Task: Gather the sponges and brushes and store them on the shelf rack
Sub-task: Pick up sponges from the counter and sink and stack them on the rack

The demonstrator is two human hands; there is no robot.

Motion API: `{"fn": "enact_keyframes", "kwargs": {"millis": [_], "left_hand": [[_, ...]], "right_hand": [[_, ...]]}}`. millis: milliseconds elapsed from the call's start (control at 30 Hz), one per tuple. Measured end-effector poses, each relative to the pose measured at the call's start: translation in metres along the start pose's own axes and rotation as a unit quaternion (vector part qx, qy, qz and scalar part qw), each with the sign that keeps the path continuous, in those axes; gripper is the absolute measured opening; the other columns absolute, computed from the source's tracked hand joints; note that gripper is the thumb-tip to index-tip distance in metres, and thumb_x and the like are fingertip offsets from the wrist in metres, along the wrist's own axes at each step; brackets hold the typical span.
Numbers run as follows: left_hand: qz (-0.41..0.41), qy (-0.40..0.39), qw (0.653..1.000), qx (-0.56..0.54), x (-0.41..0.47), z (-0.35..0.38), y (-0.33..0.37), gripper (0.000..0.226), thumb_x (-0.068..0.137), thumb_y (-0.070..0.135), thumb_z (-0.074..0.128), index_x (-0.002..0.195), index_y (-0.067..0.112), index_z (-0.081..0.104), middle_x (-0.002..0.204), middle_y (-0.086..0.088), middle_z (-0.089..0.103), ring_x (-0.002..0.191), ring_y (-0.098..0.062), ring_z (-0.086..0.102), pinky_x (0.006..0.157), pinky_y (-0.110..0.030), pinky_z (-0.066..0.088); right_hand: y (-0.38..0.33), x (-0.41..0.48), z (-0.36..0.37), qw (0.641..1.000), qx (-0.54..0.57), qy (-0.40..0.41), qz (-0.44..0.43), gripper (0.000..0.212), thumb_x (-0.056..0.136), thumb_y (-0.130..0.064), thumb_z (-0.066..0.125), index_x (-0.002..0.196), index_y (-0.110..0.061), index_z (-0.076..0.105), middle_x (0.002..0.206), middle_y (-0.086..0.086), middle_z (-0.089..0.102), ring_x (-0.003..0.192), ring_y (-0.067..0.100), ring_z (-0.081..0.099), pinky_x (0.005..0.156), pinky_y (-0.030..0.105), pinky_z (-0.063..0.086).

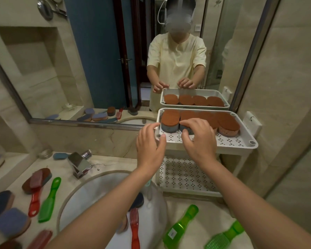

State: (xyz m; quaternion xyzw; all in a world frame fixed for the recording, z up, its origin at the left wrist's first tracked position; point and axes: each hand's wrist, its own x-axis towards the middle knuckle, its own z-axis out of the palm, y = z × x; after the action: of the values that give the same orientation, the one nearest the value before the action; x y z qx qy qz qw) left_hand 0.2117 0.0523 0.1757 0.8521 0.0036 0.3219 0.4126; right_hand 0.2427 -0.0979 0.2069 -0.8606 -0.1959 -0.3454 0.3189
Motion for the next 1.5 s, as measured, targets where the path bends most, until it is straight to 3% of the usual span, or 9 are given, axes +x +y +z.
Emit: {"fn": "enact_keyframes", "kwargs": {"millis": [200, 367, 533, 667, 800, 933, 1133, 1233, 1500], "left_hand": [[-0.058, 0.041, 0.996, -0.046, -0.037, -0.023, -0.029, 0.034, 0.093, 0.039, 0.043, 0.127, 0.035, 0.044, 0.126, 0.018, 0.043, 0.122, -0.002, 0.040, 0.104, -0.028, 0.036], [-0.101, 0.059, 0.993, -0.028, -0.067, -0.046, -0.058, 0.033, 0.092, 0.028, 0.050, 0.122, 0.041, 0.044, 0.124, 0.016, 0.044, 0.118, -0.002, 0.044, 0.097, -0.021, 0.038], [-0.174, 0.085, 0.981, -0.004, -0.102, -0.074, -0.082, 0.036, 0.093, 0.023, 0.051, 0.118, 0.047, 0.042, 0.120, 0.026, 0.040, 0.114, 0.009, 0.043, 0.086, -0.009, 0.035], [-0.217, 0.106, 0.970, 0.011, -0.128, -0.100, -0.100, 0.037, 0.090, 0.019, 0.050, 0.120, 0.040, 0.047, 0.121, 0.024, 0.042, 0.112, 0.002, 0.047, 0.088, -0.017, 0.043], [-0.252, 0.129, 0.958, 0.038, -0.152, -0.130, -0.117, 0.041, 0.085, 0.018, 0.050, 0.113, 0.048, 0.044, 0.115, 0.036, 0.040, 0.106, 0.004, 0.048, 0.080, -0.022, 0.047], [-0.294, 0.144, 0.943, 0.054, -0.176, -0.158, -0.135, 0.041, 0.087, 0.018, 0.050, 0.112, 0.050, 0.046, 0.116, 0.030, 0.042, 0.107, 0.005, 0.048, 0.082, -0.025, 0.048], [-0.336, 0.116, 0.932, 0.075, -0.215, -0.193, -0.166, 0.048, 0.089, 0.016, 0.053, 0.100, 0.061, 0.043, 0.113, 0.025, 0.048, 0.102, 0.005, 0.050, 0.078, -0.016, 0.043], [-0.359, 0.081, 0.925, 0.097, -0.239, -0.208, -0.180, 0.042, 0.089, 0.016, 0.054, 0.101, 0.055, 0.045, 0.114, 0.025, 0.047, 0.103, 0.004, 0.050, 0.081, -0.018, 0.044], [-0.387, -0.027, 0.908, 0.159, -0.291, -0.232, -0.200, 0.031, 0.088, 0.015, 0.058, 0.117, 0.029, 0.057, 0.113, 0.016, 0.053, 0.113, -0.007, 0.049, 0.100, -0.032, 0.045]], "right_hand": [[-0.043, -0.023, 0.016, 0.982, 0.181, -0.045, -0.032, 0.026, 0.086, -0.010, 0.053, 0.108, -0.017, 0.066, 0.105, -0.006, 0.063, 0.102, 0.012, 0.056, 0.086, 0.027, 0.046], [-0.075, -0.048, 0.039, 0.972, 0.210, -0.062, -0.085, 0.029, 0.082, -0.009, 0.052, 0.107, -0.012, 0.068, 0.106, -0.002, 0.065, 0.106, 0.015, 0.057, 0.098, 0.025, 0.040], [-0.099, -0.075, 0.065, 0.954, 0.243, -0.134, -0.114, 0.032, 0.080, -0.007, 0.054, 0.107, -0.013, 0.069, 0.108, 0.000, 0.065, 0.107, 0.015, 0.055, 0.094, 0.024, 0.042], [-0.118, -0.095, 0.090, 0.936, 0.269, -0.206, -0.099, 0.033, 0.080, -0.006, 0.056, 0.109, -0.016, 0.068, 0.110, -0.002, 0.063, 0.108, 0.016, 0.055, 0.092, 0.029, 0.044], [-0.139, -0.116, 0.116, 0.916, 0.285, -0.269, -0.081, 0.034, 0.079, -0.009, 0.054, 0.109, -0.021, 0.067, 0.111, -0.007, 0.061, 0.109, 0.010, 0.051, 0.089, 0.024, 0.042], [-0.159, -0.140, 0.141, 0.894, 0.284, -0.338, -0.076, 0.035, 0.081, -0.013, 0.053, 0.111, -0.024, 0.066, 0.114, -0.009, 0.059, 0.110, 0.010, 0.050, 0.088, 0.027, 0.043], [-0.186, -0.178, 0.174, 0.866, 0.229, -0.435, -0.087, 0.035, 0.087, -0.022, 0.053, 0.120, -0.031, 0.061, 0.122, -0.009, 0.056, 0.116, 0.009, 0.047, 0.090, 0.025, 0.041], [-0.200, -0.200, 0.186, 0.848, 0.193, -0.487, -0.082, 0.037, 0.087, -0.024, 0.055, 0.123, -0.029, 0.059, 0.126, -0.008, 0.056, 0.120, 0.011, 0.046, 0.088, 0.023, 0.037], [-0.224, -0.245, 0.201, 0.753, 0.126, -0.635, -0.117, 0.052, 0.081, -0.029, 0.062, 0.133, -0.024, 0.054, 0.132, -0.001, 0.057, 0.122, 0.019, 0.050, 0.100, 0.035, 0.045]]}}
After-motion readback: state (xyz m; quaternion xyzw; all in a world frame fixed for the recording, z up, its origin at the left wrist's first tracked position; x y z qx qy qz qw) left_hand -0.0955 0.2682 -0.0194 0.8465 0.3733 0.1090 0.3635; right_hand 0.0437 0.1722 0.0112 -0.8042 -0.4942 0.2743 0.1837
